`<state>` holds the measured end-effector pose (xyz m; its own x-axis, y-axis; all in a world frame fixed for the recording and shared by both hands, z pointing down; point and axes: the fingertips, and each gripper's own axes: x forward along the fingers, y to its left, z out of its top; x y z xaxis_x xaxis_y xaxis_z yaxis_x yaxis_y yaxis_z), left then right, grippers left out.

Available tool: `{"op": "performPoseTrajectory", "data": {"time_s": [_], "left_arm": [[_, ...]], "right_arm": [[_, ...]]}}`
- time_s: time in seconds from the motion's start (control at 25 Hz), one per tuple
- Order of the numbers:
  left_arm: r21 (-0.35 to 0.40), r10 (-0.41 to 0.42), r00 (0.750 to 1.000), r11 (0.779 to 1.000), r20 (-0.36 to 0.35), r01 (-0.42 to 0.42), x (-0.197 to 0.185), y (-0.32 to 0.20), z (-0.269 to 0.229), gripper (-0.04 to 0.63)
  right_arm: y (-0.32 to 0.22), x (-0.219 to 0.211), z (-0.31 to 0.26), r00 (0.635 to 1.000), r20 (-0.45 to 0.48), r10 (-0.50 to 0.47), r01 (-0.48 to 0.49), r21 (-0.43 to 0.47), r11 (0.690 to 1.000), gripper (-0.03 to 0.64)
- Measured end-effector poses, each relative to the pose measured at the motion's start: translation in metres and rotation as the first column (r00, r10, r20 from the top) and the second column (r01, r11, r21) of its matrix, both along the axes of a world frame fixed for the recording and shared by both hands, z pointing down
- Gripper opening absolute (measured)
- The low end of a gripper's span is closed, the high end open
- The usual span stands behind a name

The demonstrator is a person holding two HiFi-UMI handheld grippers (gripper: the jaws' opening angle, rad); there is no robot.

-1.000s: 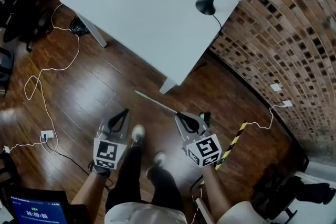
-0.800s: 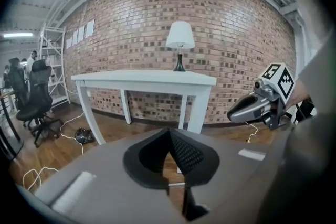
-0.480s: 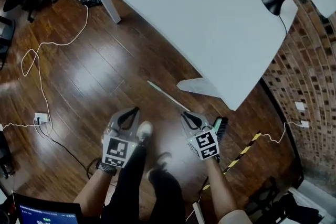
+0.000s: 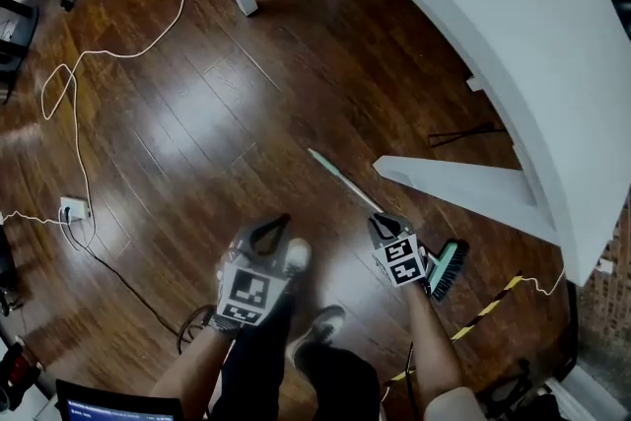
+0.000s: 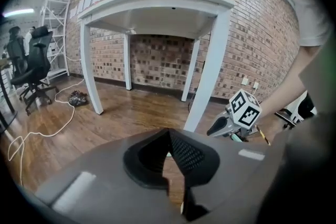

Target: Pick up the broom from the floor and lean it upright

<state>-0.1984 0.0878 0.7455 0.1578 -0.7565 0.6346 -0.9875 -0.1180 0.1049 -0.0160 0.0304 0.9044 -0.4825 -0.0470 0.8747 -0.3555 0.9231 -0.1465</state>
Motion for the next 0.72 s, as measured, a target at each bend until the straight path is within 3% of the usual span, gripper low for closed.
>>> {"op": "performPoseTrajectory", "data": {"time_s": [0.4, 0.72], "left_arm": [[-0.043, 0.044, 0.999, 0.998, 0.008, -0.044, 0.004, 0.015, 0.114, -0.002], [-0.03, 0.085, 0.996, 0.996, -0.014, -0.086, 0.025, 0.025, 0.134, -0.002]], "right_arm": [[-0.019, -0.004, 0.163, 0.981, -0.173, -0.086, 0.084, -0.018, 0.996, 0.078], [-0.017, -0.002, 0.22, 0.891, -0.334, -0.308, 0.322, -0.016, 0.947, 0.08]]}}
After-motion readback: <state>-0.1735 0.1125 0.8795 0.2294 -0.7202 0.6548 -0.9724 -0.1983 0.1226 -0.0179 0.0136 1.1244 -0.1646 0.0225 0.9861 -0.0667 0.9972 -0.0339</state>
